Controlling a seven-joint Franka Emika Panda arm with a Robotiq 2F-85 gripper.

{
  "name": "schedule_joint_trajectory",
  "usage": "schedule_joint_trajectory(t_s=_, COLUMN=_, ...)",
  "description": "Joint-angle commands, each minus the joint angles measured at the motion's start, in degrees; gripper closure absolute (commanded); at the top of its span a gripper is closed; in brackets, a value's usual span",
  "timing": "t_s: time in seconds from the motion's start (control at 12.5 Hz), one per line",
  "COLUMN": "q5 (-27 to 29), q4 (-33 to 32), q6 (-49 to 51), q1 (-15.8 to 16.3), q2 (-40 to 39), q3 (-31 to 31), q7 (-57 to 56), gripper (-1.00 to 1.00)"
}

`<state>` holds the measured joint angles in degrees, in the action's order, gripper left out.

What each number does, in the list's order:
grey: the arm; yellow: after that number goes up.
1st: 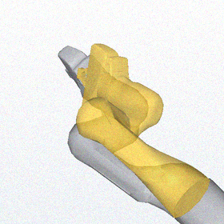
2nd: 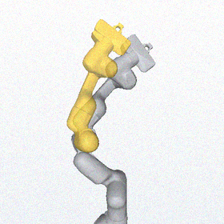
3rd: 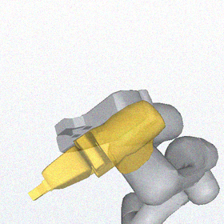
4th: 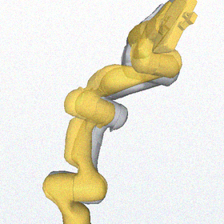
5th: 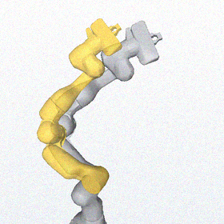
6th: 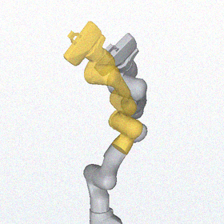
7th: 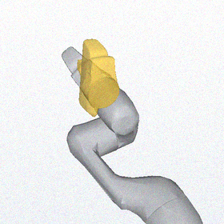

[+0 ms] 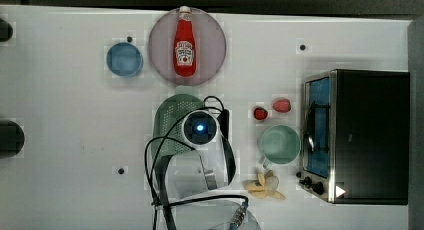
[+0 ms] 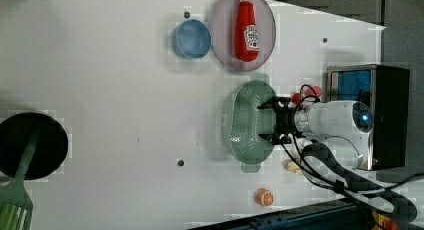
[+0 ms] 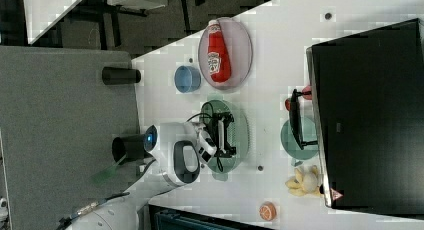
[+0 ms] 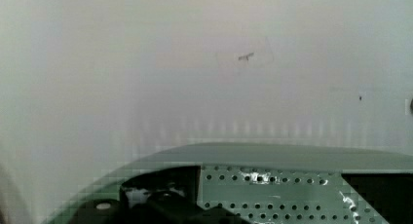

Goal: Drag strainer left to right.

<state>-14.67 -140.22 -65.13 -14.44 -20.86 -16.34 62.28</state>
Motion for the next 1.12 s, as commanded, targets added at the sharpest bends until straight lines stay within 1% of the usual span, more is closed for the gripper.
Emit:
schedule_joint_trajectory(t_s=0.08, q5=0.27, q4=-0.06, q6=-0.31, q1=0.64, q2=1.52, q3=4.19, q7=-6.62, gripper=-1.00)
schedule_joint_trajectory(t_s=0.4, q5=0.26, q4=0.20, q6=-0.33, q1=0.48, q2=1.60, q3=8.57, q7=-13.13, gripper=-1.00)
schedule_joint_trajectory(t_s=0.72, q5=0.27, q4=0.32, q6=-0.32, q1=0.38, q2=1.61, q3=11.76, q7=-14.60, gripper=-1.00)
schedule_joint_trajectory(t_s=0.96, q5=0.27, q4=0.34, q6=0.11, q1=0.40, q2=2.84, q3=10.02, q7=-15.98, gripper=-1.00)
schedule_joint_trajectory(t_s=1.12, q5=0.36, q4=0.37, q6=2.64, q1=0.40, q2=6.16, q3=8.19, q7=-21.32, gripper=-1.00)
